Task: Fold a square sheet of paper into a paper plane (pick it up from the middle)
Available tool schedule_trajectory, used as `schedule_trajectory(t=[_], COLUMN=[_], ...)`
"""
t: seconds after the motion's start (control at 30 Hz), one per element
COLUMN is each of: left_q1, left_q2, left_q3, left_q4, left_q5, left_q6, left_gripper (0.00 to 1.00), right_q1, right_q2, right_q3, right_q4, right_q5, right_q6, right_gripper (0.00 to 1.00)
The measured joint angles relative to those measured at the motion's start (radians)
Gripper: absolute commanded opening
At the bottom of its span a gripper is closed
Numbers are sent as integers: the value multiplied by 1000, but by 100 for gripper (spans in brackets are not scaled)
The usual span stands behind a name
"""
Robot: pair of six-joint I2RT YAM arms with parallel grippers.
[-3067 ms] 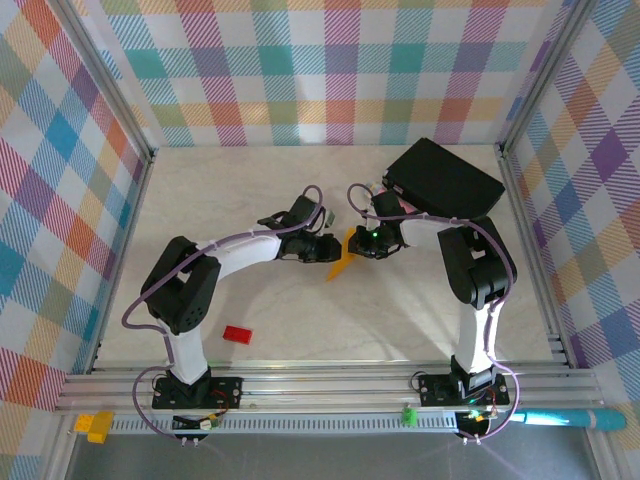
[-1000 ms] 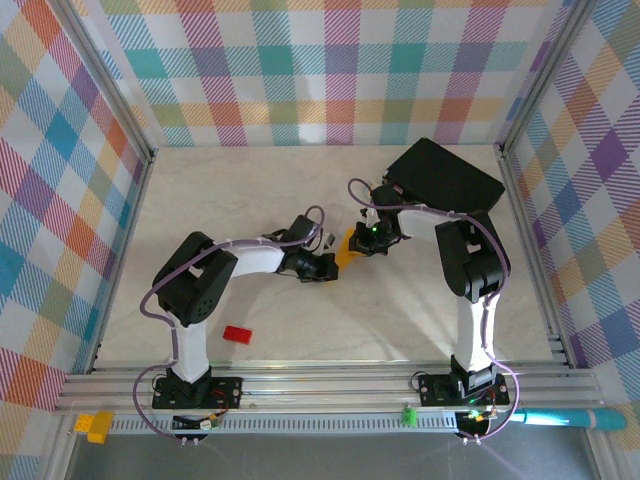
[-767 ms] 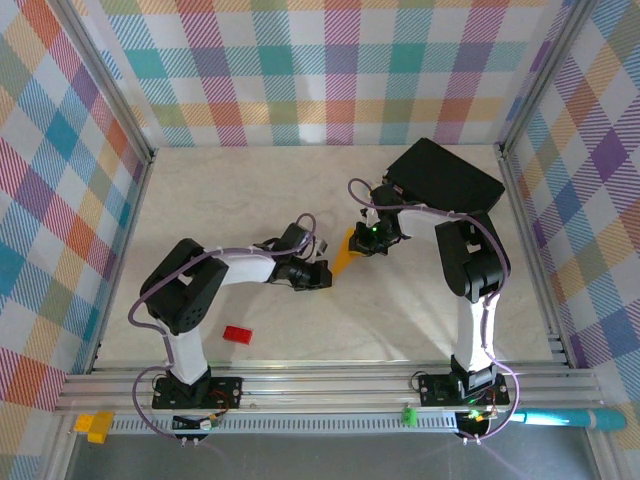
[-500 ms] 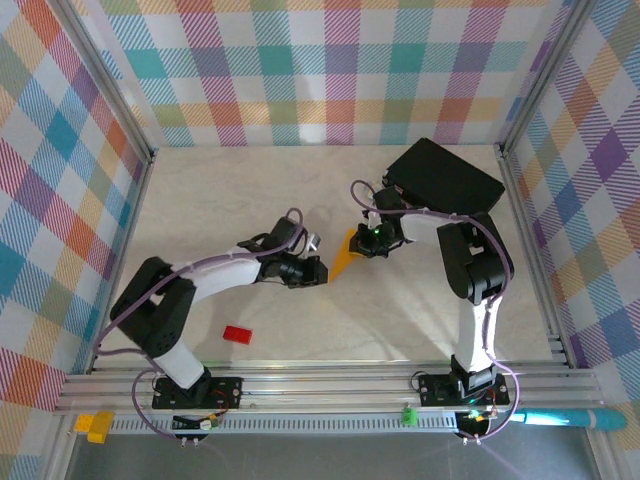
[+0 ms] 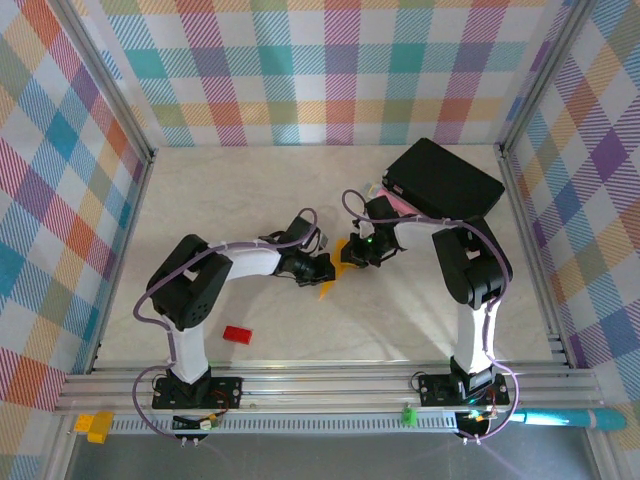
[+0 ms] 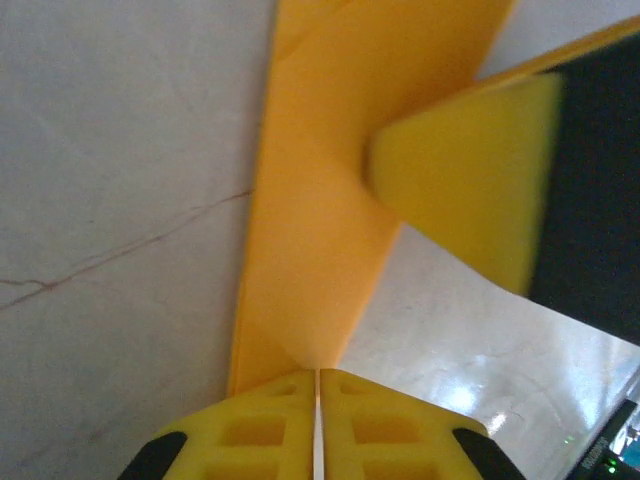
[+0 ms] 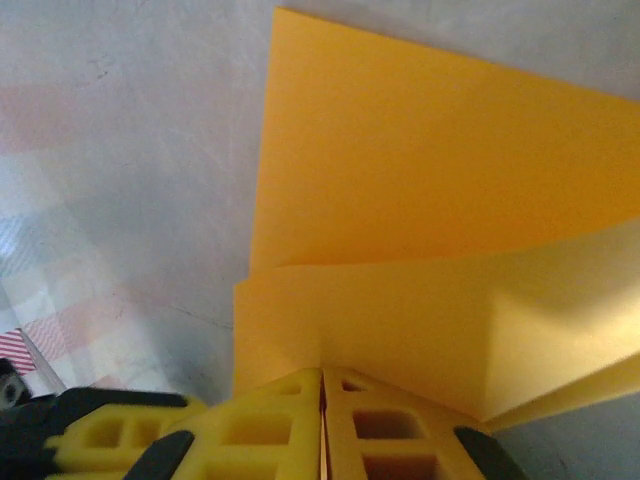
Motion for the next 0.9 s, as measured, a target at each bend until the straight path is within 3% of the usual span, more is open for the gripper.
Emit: schedule_trajectory(t=[0.17,0.6,0.9], left_q1=[-3,-4,-4], left_q2=[8,2,-2], left_q3=[12,-26,-31], left_q4=[0,45,51], left_q5=[-8,-16,-17], left_q6=[-3,-7,-7], left_gripper=[0,0,0], right_q1=[0,-82,-149], right_q2=[0,-2,21], right_q3=[-6,-63,-29], right_q4=[14,174,188], right_q5=[3,-11,16], right_q6=[0,43,57], right_gripper=[8,9,9])
